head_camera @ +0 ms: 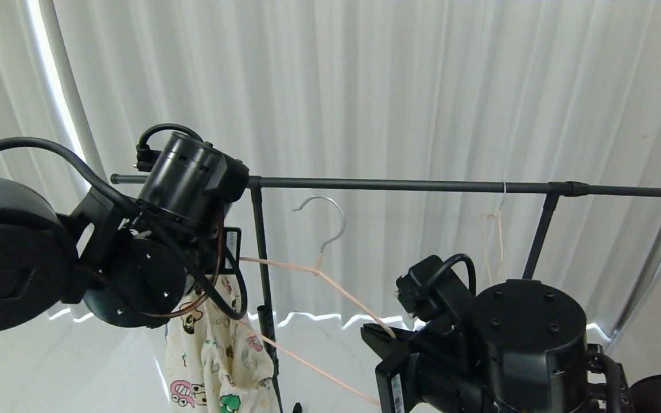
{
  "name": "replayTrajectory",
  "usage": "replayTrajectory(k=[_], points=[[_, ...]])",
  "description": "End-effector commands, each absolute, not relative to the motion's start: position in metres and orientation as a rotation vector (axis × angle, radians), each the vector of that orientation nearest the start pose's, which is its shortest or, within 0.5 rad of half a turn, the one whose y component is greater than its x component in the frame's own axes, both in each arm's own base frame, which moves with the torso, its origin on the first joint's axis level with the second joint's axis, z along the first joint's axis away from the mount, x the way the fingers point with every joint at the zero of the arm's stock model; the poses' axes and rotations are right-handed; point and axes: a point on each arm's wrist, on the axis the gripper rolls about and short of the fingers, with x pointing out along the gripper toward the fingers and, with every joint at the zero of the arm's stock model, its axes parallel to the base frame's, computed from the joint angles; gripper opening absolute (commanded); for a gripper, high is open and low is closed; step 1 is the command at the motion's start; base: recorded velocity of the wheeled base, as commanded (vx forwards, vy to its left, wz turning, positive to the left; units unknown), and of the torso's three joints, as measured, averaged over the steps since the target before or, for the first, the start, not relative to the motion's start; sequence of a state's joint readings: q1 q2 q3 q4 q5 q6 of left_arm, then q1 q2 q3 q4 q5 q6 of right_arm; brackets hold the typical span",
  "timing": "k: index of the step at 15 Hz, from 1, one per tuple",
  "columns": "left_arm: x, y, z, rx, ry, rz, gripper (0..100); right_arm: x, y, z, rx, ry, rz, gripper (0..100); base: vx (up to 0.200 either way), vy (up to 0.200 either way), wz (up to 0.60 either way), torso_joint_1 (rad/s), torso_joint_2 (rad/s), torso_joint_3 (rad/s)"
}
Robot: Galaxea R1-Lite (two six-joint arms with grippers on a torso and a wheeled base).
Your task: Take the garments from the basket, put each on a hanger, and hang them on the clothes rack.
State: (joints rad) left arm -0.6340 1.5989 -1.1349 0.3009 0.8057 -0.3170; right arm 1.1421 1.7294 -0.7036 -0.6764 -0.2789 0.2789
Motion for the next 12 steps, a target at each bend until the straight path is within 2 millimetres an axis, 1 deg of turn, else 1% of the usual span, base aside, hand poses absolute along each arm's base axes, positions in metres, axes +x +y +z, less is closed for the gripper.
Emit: replayTrajectory(k=[1,3,4,7,12], points=[[0.218,-0.156,0.233,0.181,0.505,0.199,0,0.128,0.274,0.144,0.01,0.403,0.814,0,0.0,0.0,0.0,0.0,0.0,0.0],[0.215,-0.163,0.24,0.169,0.484,0.169,0,0.127,0.275,0.143,0.009,0.403,0.818,0,0.0,0.0,0.0,0.0,0.0,0.0],[0.208,-0.174,0.249,0.157,0.459,0.112,0,0.127,0.276,0.142,0.008,0.404,0.821,0,0.0,0.0,0.0,0.0,0.0,0.0],[0.181,-0.199,0.261,0.141,0.438,-0.074,0,0.127,0.281,0.144,0.014,0.398,0.825,0,0.0,0.0,0.0,0.0,0.0,0.0],[0.165,-0.211,0.26,0.162,0.439,-0.155,0,0.129,0.283,0.146,0.025,0.391,0.825,0,0.0,0.0,0.0,0.0,0.0,0.0]])
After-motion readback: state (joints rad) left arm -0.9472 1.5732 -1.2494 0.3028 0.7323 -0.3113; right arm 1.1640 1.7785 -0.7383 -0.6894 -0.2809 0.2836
